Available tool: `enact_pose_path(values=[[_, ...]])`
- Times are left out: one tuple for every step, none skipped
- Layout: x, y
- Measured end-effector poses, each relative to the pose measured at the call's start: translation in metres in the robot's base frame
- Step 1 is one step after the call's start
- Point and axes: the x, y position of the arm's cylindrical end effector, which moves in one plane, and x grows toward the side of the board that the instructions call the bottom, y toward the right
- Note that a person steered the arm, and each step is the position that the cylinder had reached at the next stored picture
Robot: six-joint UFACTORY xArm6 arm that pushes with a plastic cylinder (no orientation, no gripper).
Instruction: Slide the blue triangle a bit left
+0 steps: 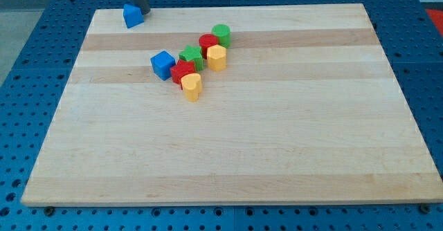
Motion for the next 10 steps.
enact_pose_path(values=[[0.0, -0.004], [0.004, -0.005], [0.005, 0.013], [0.008, 0.029], [0.014, 0.029], [0.023, 0.029], [0.028, 0.029], [0.028, 0.026], [0.028, 0.017], [0.028, 0.009]])
